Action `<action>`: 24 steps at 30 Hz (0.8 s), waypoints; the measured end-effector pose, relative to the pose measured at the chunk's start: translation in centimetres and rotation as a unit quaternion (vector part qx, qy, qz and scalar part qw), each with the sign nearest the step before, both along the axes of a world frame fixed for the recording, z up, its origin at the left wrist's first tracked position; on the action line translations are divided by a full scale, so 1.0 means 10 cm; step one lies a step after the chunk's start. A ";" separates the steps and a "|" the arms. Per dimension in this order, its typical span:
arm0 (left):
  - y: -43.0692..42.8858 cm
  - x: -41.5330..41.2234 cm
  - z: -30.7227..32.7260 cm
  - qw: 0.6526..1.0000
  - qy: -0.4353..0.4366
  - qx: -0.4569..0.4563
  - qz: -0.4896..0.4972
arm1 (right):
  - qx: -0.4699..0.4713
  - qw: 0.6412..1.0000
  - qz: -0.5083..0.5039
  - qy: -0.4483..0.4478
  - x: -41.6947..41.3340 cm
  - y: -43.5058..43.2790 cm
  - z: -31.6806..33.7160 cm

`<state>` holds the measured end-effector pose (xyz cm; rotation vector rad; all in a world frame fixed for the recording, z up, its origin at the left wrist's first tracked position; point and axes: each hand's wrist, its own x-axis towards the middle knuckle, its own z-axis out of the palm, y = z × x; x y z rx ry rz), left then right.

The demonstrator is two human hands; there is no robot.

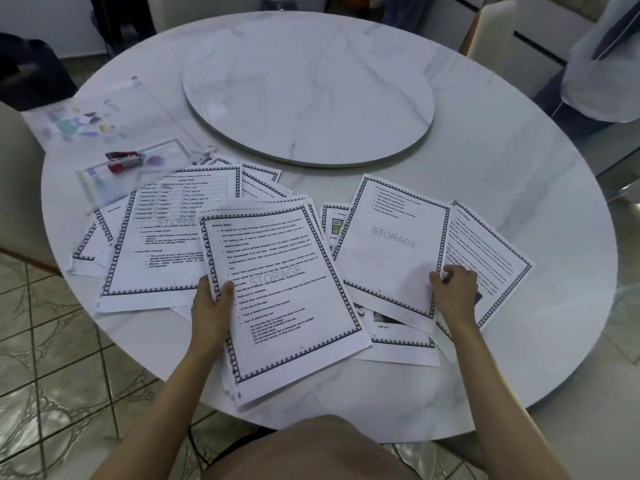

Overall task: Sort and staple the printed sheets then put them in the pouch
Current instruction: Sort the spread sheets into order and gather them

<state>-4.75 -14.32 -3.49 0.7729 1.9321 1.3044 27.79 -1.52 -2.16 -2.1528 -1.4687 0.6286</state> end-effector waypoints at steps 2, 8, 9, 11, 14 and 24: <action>0.00 0.00 0.00 1.000 0.001 -0.001 0.001 | -0.017 1.000 -0.009 -0.018 -0.02 -0.01 0.00; 0.00 -0.02 -0.03 1.000 0.005 -0.002 -0.001 | -0.055 0.997 -0.012 -0.051 -0.10 -0.04 -0.02; 0.00 -0.03 -0.04 1.000 0.005 -0.002 -0.001 | -0.056 0.997 -0.013 -0.056 -0.10 -0.04 -0.03; 0.00 -0.04 -0.06 1.000 0.003 -0.004 -0.001 | -0.057 0.996 -0.016 -0.060 -0.10 -0.03 -0.02; 0.00 -0.05 -0.08 1.000 -0.001 -0.006 -0.002 | -0.057 0.997 -0.022 -0.045 -0.09 -0.01 -0.02; -0.01 -0.05 -0.08 1.000 -0.004 0.001 -0.009 | 0.024 0.992 -0.064 0.105 -0.05 0.00 0.05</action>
